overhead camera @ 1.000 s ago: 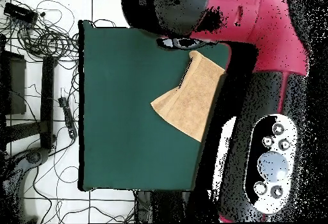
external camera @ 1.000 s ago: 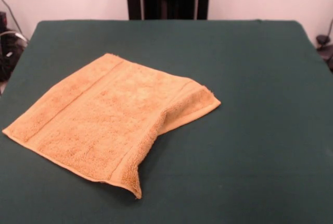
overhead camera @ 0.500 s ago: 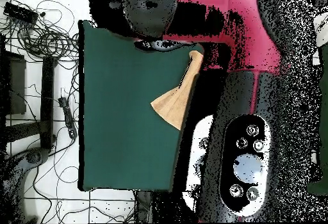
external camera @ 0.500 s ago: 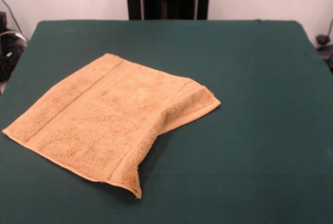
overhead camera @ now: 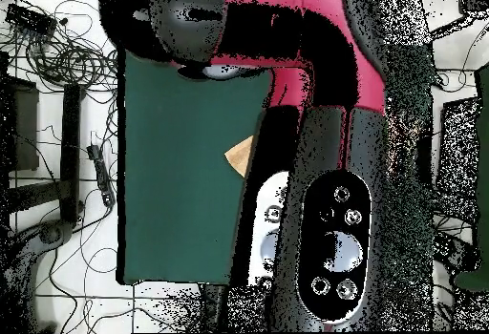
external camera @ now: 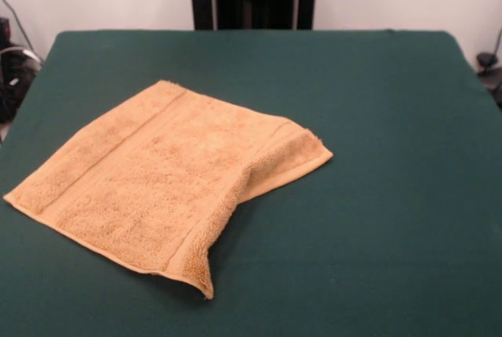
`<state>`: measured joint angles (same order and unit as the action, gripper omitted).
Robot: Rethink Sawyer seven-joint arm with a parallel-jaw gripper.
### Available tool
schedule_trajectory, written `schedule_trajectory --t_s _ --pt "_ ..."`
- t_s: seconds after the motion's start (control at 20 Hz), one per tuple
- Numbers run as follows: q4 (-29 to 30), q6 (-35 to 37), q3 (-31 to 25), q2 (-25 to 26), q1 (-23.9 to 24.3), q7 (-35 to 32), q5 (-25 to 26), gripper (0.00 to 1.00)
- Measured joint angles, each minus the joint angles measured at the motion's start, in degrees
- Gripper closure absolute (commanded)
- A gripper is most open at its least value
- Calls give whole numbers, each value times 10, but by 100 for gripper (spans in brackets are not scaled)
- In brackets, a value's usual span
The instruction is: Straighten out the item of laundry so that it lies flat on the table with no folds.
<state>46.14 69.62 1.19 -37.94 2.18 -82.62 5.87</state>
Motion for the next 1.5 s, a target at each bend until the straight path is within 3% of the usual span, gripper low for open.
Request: schedule_trajectory --t_s 0.4,1.05,1.5 --pt "17 -11 3 1 -7 0 -13 0" --pt "48 -158 22 44 -39 -55 -14 0" --pt "54 -205 26 85 -41 -80 -14 0"
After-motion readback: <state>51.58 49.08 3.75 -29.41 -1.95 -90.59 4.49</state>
